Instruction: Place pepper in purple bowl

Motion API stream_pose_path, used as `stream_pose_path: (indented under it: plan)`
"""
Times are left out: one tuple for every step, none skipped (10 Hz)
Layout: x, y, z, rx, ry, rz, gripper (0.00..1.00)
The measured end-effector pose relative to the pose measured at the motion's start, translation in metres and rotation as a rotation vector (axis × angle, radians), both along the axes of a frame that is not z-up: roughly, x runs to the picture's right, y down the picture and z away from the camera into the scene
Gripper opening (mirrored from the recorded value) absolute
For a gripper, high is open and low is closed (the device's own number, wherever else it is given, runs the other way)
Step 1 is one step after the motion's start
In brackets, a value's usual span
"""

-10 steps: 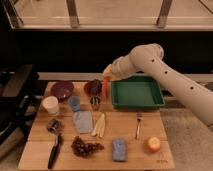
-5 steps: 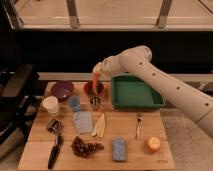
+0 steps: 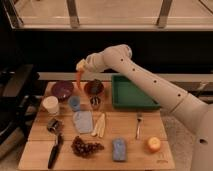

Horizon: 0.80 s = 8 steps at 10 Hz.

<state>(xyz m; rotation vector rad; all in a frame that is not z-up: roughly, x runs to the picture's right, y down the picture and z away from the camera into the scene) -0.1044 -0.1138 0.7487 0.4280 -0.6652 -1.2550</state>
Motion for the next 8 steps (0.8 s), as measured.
stream_pose_path:
  plan:
    - [0.001, 0.0, 0.0, 0.0, 0.0, 0.001, 0.0]
    - [0.0, 0.0, 0.0, 0.0, 0.0, 0.0, 0.0]
    - [-0.001, 0.0, 0.0, 0.0, -0.001, -0.001, 0.0]
    - [-0.002, 0.0, 0.0, 0.001, -0.002, -0.002, 0.0]
    - [-0.004, -0.002, 0.001, 0.027, -0.013, -0.004, 0.0]
    - [-0.011, -0.006, 0.004, 0.06, -0.028, -0.008, 0.0]
    - [-0.023, -0.01, 0.008, 0.087, -0.047, -0.011, 0.0]
    - [-0.039, -0.015, 0.013, 0.115, -0.071, -0.013, 0.0]
